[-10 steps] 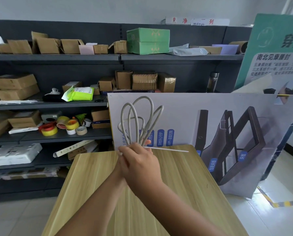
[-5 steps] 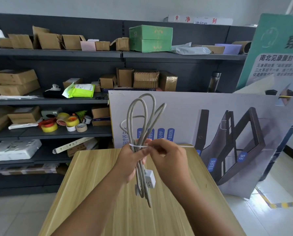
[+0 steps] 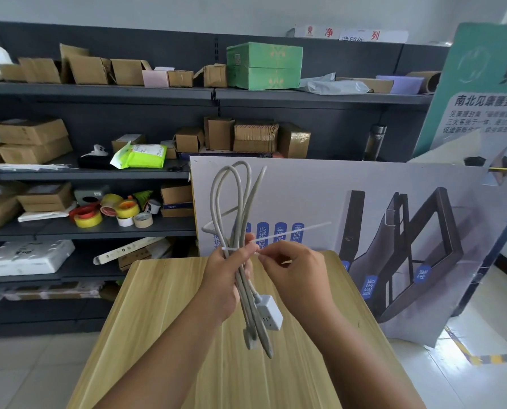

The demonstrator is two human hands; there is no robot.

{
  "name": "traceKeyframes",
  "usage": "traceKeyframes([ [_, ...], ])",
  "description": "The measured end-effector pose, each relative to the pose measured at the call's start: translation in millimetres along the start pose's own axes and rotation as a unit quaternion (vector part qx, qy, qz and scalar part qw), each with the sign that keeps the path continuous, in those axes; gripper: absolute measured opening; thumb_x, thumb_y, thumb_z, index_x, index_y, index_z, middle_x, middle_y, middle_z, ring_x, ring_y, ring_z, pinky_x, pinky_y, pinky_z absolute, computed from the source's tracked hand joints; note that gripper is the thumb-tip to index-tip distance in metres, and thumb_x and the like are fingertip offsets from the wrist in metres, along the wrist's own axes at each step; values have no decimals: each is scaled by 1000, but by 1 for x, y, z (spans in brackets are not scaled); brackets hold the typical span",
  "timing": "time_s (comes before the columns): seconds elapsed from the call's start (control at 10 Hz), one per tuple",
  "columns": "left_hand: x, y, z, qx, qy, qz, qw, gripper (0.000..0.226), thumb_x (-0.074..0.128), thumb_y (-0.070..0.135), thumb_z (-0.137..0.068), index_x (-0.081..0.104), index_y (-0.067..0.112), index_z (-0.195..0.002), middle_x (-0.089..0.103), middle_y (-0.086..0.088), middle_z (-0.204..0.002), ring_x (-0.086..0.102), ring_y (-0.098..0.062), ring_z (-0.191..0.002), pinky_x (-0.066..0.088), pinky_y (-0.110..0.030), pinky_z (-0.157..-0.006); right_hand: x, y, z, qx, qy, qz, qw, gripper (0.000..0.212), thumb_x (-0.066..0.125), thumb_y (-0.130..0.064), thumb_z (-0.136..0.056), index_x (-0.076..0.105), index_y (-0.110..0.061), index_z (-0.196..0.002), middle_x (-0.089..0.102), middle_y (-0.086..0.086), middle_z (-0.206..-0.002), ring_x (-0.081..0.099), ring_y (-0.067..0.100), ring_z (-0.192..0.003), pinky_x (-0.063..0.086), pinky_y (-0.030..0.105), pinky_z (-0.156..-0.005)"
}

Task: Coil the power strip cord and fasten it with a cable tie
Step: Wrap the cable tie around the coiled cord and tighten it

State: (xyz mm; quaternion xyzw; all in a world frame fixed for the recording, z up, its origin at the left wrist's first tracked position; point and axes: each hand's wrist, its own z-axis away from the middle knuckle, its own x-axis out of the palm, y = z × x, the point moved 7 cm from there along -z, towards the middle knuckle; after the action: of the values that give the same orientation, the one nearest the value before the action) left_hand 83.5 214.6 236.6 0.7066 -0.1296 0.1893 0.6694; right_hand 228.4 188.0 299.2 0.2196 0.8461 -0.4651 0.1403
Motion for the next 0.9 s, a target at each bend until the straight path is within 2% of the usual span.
traceKeyframes([
  [0.2, -1, 5, 1, 6, 14, 5, 1000, 27, 70, 12, -74, 67, 11, -101, 42, -1, -57, 39, -14, -48, 37, -20, -49, -6, 5, -1, -12, 39, 6, 999, 4, 77, -15, -79, 78, -18, -77, 72, -10, -70, 66, 6, -68, 54, 21, -66],
  [0.3, -3, 2, -1, -1, 18, 8, 1000, 25, 71, 12, -74, 67, 11, -99, 42, -1, -57, 39, -14, -49, 36, -20, -50, -6, 10, -2, 3, 33, -19, 999, 2, 78, -17, -80, 79, -19, -80, 73, -11, -72, 67, 5, -71, 55, 20, -67],
  [0.4, 1, 5, 0, 7, 13, 9, 1000, 24, 75, 7, -75, 67, 11, -97, 43, 0, -56, 39, -13, -49, 37, -19, -49, -3, 20, 1, 48, 14, -102, 994, 8, 78, -17, -81, 78, -22, -87, 75, -10, -75, 70, 5, -74, 55, 18, -71],
  [0.5, 5, 9, -1, 1, -1, 37, 999, 22, 75, 7, -70, 67, 10, -91, 46, 2, -54, 40, -10, -44, 38, -17, -44, 3, 47, 13, 123, -4, -207, 971, 9, 71, -10, -86, 75, -17, -89, 74, 2, -75, 70, 15, -70, 59, 27, -69],
  [0.6, 6, 12, -2, 2, -16, 50, 999, 21, 75, 4, -71, 67, 10, -89, 48, 2, -53, 41, -9, -40, 38, -17, -42, 8, 78, 18, 225, 2, -321, 920, 14, 63, -5, -91, 72, -13, -98, 73, 9, -76, 68, 27, -70, 58, 32, -65],
  [0.7, 7, 10, -1, 1, -26, 45, 999, 21, 73, 2, -73, 65, 7, -92, 56, 4, -57, 43, -9, -41, 39, -17, -42, 12, 88, 6, 261, -12, -518, 814, 32, 57, -11, -94, 60, -22, -124, 68, 8, -81, 64, 20, -68, 56, 31, -64],
  [0.8, 10, 9, 0, -7, -38, 52, 998, 26, 71, 4, -72, 63, 5, -96, 62, 7, -65, 43, -8, -42, 40, -16, -43, 6, 82, -7, 239, -46, -659, 712, 29, 68, -16, -85, 70, -18, -114, 66, 5, -76, 63, 17, -65, 56, 28, -62],
  [0.9, 11, 9, 0, -21, -48, 62, 997, 28, 71, 3, -74, 61, 4, -100, 61, 7, -61, 43, -8, -41, 40, -16, -44, 5, 73, -9, 221, -103, -737, 630, 24, 82, -17, -70, 76, -11, -93, 72, 5, -76, 69, 19, -71, 57, 29, -68],
])
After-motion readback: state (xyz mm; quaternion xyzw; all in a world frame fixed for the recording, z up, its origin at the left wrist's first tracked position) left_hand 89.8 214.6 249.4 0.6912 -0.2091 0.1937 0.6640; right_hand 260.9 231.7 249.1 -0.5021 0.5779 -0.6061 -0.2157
